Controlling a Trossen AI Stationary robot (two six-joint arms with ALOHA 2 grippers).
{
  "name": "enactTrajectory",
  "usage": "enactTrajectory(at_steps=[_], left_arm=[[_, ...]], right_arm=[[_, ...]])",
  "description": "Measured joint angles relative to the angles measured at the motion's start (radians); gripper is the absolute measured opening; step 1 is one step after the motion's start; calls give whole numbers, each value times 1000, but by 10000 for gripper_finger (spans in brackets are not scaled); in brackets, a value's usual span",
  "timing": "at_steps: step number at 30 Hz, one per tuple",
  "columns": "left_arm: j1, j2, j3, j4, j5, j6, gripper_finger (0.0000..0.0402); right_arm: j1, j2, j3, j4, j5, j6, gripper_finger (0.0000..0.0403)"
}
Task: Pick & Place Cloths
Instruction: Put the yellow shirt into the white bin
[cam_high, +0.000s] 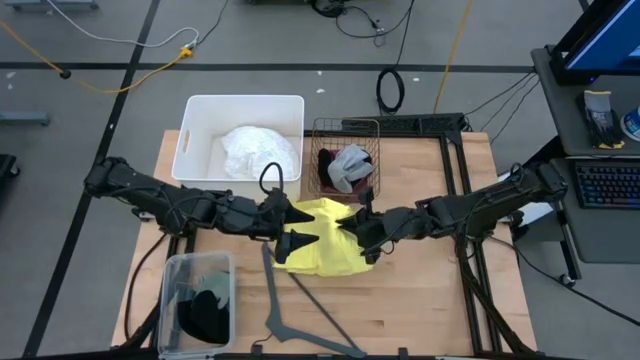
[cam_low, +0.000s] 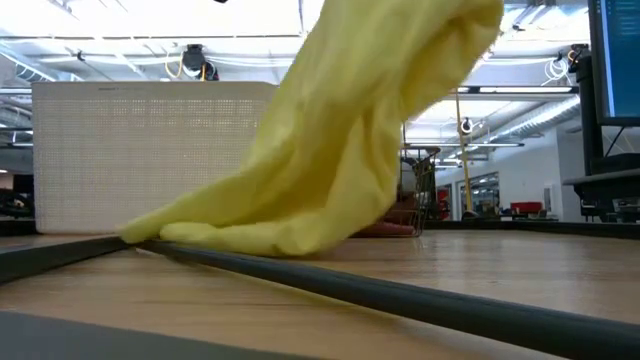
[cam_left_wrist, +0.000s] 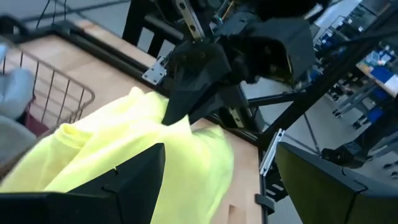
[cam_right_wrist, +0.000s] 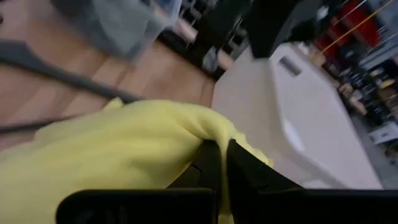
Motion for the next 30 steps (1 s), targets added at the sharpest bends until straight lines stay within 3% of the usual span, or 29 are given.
enactTrajectory(at_steps=[4, 14, 19, 25, 30], left_arm=[[-3, 0, 0, 27, -31, 97, 310], [-32, 0, 0, 92, -269, 384, 310], [-29, 4, 0, 188, -237, 454, 310], [-34, 25, 2, 305, -131, 428, 310], [-58, 39, 1, 341, -170, 413, 310]], right_arm=[[-3, -28, -1, 104, 0, -42, 0], [-9, -102, 0, 319, 1, -158, 0], [-22, -112, 1, 388, 2, -221, 0], [-67, -111, 27, 378, 3, -262, 0], [-102, -110, 27, 372, 0, -262, 0]])
